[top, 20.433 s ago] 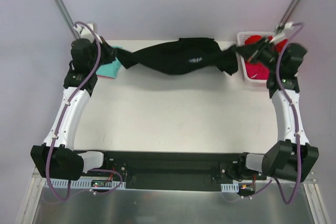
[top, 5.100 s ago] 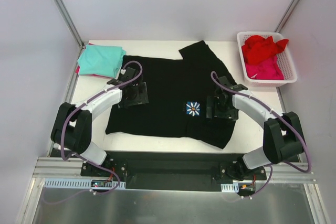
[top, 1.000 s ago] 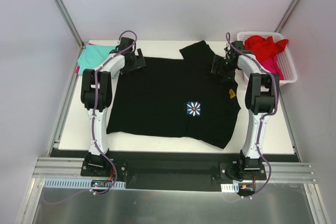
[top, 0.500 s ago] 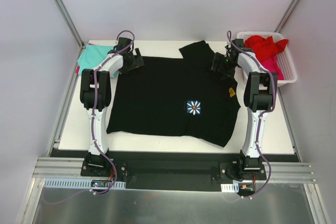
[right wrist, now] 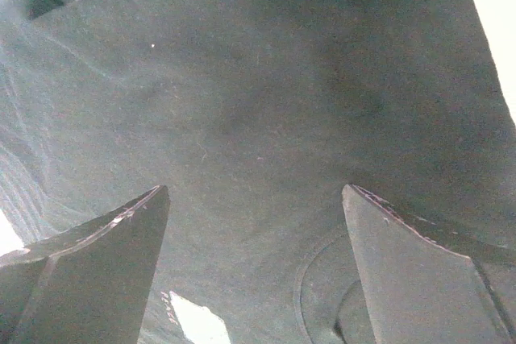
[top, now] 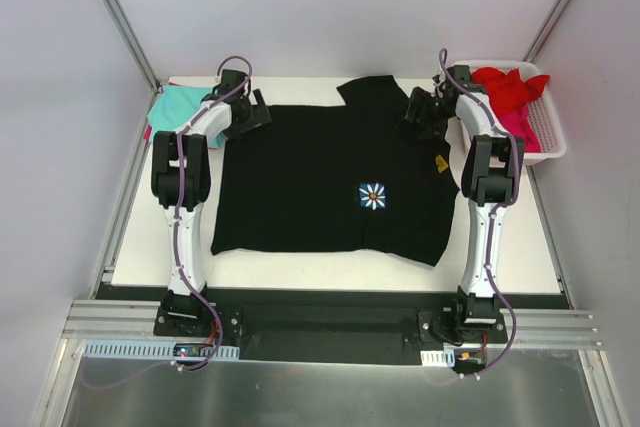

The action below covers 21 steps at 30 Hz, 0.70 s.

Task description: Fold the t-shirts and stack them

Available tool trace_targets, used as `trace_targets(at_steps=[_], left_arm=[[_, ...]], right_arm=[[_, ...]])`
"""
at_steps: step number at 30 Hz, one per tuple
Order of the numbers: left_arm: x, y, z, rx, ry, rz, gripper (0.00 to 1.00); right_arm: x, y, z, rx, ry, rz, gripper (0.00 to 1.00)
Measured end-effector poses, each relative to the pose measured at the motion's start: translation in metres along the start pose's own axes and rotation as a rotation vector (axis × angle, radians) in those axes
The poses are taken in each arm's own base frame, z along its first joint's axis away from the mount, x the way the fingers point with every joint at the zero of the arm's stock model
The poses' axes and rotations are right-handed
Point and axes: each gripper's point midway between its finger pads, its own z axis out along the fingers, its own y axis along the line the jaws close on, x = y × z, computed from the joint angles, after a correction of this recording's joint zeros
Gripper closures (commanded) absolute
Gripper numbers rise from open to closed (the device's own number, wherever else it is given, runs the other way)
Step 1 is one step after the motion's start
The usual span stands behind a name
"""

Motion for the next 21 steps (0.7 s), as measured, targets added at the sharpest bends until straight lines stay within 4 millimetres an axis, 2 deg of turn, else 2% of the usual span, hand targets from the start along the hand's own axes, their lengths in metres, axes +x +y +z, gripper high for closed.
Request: trace_targets(at_steps=[5,6,10,13,16,18,21], left_arm=[[-0.008,0.000,0.005,0.003,-0.009,-0.010,0.01],[-0.008,-0.001,0.005,0.008,-0.009,-0.010,0.01],[-0.007,-0.002,0.005,0.016,-0.005,-0.014,0.01],[-0.004,-0.001,0.002,0.018,-0.005,-0.015,0.01],[0.005,0.001,-0.010,0.013,0.008,-0.011,0.01],[0.011,-0.001,-0.024,0.016,0.011,-0.002,0.01],[0.018,-0.010,-0.057,0.037,-0.004,0.020,0.01]], right_arm=[[-0.007,-0.004,-0.001,-0.023,-0.008,0.020,0.00],[-0.008,-0.005,-0.002,-0.026,-0.009,0.023,0.03],[-0.009,-0.008,-0.004,-0.030,-0.014,0.029,0.04],[-0.002,-0.008,-0.008,-0.025,-0.008,0.031,0.04],[0.013,-0.006,-0.019,-0.002,0.016,0.031,0.04],[0.022,-0.001,-0.034,0.021,0.022,0.022,0.04],[0.041,0.014,-0.065,0.062,0.011,-0.014,0.04]])
